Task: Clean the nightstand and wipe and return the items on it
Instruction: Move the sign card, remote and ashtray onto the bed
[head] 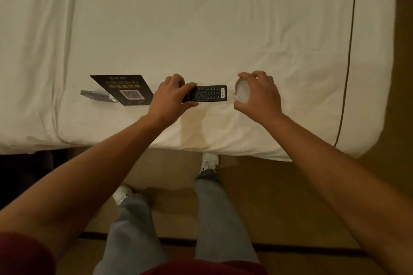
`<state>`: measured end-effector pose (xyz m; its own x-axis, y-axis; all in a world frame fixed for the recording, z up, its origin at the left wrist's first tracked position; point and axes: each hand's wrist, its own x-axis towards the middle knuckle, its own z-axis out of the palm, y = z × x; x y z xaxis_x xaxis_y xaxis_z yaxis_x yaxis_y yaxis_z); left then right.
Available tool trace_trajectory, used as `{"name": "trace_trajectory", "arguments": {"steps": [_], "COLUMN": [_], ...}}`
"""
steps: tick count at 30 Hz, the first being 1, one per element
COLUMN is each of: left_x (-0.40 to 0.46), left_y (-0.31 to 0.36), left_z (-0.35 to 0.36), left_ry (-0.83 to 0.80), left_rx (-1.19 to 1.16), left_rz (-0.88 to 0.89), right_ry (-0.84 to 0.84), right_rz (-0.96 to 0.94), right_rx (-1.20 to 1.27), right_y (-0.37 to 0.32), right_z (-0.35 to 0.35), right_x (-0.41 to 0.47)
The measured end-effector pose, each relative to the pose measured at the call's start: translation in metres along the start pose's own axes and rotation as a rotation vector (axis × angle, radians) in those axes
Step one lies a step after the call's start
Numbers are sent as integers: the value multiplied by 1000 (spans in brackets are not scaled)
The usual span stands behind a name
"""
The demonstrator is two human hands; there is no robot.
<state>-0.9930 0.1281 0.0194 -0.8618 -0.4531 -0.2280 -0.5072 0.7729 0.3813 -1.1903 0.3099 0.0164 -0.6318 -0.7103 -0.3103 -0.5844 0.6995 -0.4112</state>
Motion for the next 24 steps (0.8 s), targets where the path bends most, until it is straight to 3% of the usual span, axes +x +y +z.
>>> {"name": "trace_trajectory", "arguments": {"steps": [11,24], "left_x": [9,10], "left_y": [-22,-31], "left_z": [42,48], "left_ry": [-82,-34], "left_rx": [-53,-12], "left_rz": [-54,-103], "right_ry": [-29,-21], "right_rz": [-56,-69], "right_rx": [-138,-184], "right_y": [9,7], "right_z": [51,67], "right_x": [-1,5]}}
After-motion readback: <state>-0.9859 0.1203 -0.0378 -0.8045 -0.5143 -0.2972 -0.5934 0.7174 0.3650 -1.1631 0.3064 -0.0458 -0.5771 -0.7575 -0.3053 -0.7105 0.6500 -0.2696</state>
